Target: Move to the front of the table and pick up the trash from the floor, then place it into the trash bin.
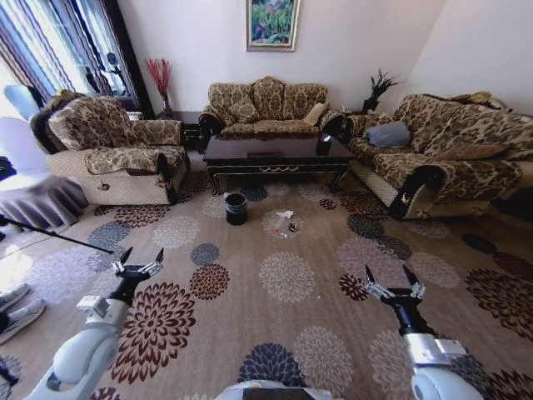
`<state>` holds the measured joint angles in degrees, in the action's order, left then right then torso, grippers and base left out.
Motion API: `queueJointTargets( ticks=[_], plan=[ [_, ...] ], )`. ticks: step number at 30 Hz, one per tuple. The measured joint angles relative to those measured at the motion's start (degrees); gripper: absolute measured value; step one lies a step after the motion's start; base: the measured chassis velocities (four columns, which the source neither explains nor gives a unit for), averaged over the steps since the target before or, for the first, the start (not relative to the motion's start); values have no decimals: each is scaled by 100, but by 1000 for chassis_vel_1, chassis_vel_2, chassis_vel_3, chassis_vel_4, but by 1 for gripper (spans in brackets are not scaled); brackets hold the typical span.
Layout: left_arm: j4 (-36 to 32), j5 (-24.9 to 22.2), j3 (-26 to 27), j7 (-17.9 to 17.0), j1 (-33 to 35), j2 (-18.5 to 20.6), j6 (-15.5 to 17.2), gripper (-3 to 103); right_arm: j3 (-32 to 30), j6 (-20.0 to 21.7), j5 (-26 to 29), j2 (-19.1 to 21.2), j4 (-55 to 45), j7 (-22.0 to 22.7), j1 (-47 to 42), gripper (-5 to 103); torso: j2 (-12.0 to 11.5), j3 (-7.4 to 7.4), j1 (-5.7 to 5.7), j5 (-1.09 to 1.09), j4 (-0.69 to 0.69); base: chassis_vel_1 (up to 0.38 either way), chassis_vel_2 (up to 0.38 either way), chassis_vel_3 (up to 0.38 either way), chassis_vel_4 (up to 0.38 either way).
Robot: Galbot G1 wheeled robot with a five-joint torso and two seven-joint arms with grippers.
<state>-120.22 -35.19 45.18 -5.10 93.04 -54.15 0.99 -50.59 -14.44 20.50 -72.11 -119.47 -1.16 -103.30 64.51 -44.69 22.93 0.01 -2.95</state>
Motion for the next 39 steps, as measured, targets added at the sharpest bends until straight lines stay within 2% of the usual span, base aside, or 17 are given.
queueJointTargets(
  ticks=[3,8,11,13,16,25,27,29,30,32,39],
  plan=[
    [-16,-205,-3,-85,-213,86,238,100,-2,146,275,2,-4,105,109,100,0,0,1,0,-1,0,0,0,0],
    [-18,-329,21,-113,-214,87,321,100,-40,184,342,27,7,151,156,100,-33,16,-17,-1,3,0,0,0,0],
    [-2,-329,25,-122,-183,76,248,100,-22,233,366,24,18,213,191,100,-68,30,-35,-1,3,0,0,0,0],
    [32,-234,52,-141,-163,79,28,100,43,253,321,-7,32,240,228,100,-98,43,-53,-1,1,0,0,0,0],
    [34,-214,73,-165,-152,88,-66,100,76,253,240,-24,6,240,211,100,-107,48,-58,0,1,0,0,0,0],
    [7,-136,68,-214,-142,67,-120,100,0,240,217,-15,-181,249,95,100,-114,52,-62,-1,0,0,0,0,0],
    [-25,-114,68,-216,-154,49,24,100,-34,240,232,-16,-201,251,59,100,-114,52,-62,-1,-1,0,0,0,0],
    [-161,-200,74,-358,-160,-35,449,100,-70,246,271,-9,-230,265,43,100,-127,57,-69,-1,0,0,0,0,0],
    [-161,-200,74,-358,-160,-35,449,100,-70,246,271,-9,-230,265,43,100,-127,57,-69,-1,0,0,0,0,0],
    [-289,-242,29,-758,-180,-108,817,100,-86,319,420,10,-239,327,75,100,-175,80,-95,-1,1,0,0,0,0],
    [-201,-89,7,-767,-266,-133,827,100,-117,386,579,36,-189,392,106,100,-349,175,-170,-1,0,0,0,0,0]
  ],
)
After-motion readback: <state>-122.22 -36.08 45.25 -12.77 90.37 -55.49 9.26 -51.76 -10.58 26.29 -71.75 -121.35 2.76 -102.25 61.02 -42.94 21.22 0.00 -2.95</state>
